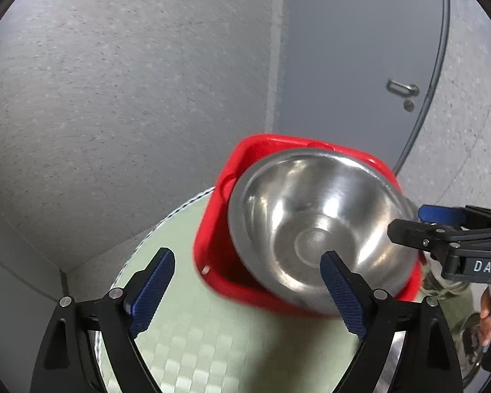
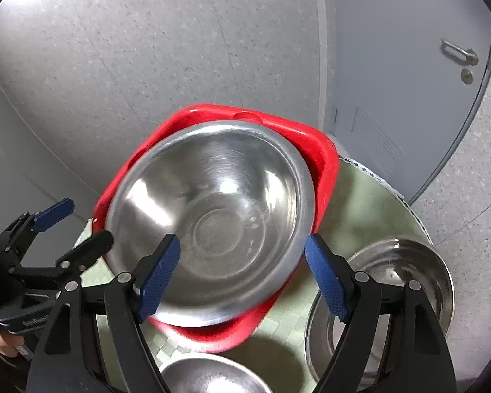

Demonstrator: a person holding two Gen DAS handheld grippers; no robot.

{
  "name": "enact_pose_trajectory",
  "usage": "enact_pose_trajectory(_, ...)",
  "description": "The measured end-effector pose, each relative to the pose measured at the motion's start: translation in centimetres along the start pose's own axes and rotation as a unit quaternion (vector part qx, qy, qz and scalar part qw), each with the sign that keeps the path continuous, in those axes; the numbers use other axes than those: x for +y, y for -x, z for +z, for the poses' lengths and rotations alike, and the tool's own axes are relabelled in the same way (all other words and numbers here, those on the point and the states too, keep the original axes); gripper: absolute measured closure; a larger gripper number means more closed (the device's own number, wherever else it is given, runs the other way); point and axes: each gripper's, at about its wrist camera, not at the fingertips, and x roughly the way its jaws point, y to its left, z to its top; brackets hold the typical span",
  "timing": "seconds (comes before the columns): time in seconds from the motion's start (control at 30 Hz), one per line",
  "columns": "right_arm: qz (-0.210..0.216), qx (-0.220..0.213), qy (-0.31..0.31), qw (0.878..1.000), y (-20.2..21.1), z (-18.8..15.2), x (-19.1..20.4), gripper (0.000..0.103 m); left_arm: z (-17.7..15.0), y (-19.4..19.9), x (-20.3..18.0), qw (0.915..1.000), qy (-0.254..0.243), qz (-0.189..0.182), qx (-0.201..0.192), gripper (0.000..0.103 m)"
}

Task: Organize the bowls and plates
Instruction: 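Lift the large steel bowl with the right tool and lower it into the red basin, then grasp the rim of the light blue bowl with the right tool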

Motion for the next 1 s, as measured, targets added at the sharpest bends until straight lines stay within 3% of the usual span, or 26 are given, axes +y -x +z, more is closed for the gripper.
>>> enact_pose_trajectory(0.27,0.018,-0.035,0.030,0.999,6.0,-4.6,1.2,0.023,-6.7,6.6,-0.7,0.9993,0.011,0.019,-0.031,0.007)
enact_pose_trajectory(0.57,0.046,-0.034,0.056,0.997,10.9,-14.3,2.2,0.022,-17.4,13.2,-1.6,0.9965,0.069,0.037,-0.032,0.006)
enact_pose_trajectory(0.83,0.054,0.002,0.096,0.994,10.1,-21.2,3.3,0.022,-23.8,16.2,-1.9,0.9947,0.100,0.023,-0.004,0.006)
enact_pose_trajectory(1.0,0.050,0.025,0.099,0.994,8.9,-23.7,3.6,0.022,-25.7,16.5,-2.4,0.9950,0.097,0.007,0.020,0.009)
